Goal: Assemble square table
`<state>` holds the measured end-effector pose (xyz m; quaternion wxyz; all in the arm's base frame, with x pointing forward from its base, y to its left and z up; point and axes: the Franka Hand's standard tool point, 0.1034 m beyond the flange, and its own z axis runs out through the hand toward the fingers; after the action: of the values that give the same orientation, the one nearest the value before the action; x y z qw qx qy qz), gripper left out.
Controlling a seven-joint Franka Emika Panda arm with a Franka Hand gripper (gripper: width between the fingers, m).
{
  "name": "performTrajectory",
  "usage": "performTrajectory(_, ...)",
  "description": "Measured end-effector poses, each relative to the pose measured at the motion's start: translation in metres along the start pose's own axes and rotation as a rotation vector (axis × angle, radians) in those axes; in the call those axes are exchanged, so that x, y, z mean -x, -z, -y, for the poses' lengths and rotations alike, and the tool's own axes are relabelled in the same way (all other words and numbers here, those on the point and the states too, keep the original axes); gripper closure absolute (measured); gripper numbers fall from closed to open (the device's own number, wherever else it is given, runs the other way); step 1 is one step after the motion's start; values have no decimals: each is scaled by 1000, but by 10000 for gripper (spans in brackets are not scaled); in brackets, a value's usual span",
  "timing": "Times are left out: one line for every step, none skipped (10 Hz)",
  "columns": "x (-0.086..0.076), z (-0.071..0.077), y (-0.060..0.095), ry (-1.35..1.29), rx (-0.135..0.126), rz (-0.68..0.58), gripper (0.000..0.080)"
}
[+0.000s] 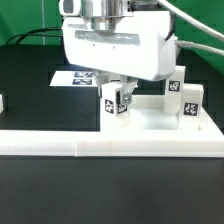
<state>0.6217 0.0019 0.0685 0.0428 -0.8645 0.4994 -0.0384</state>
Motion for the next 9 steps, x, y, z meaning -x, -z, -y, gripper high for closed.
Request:
performTrajectory(2, 1, 0, -239, 8, -12, 511)
performTrajectory(3, 1, 0, -441, 9, -21, 511)
performTrajectory(4, 2, 0, -664, 4, -26, 511)
performTrajectory(4, 2, -1, -766, -3, -14, 509)
performTrajectory(3, 1, -1, -794, -4, -14, 509)
performTrajectory(3, 1, -1, -773, -3, -14, 437)
performTrajectory(3, 1, -1, -702, -7, -19, 437)
performTrajectory(-1, 0, -2, -501, -32, -49, 244)
performTrajectory(1, 0, -4, -316, -32, -56, 244)
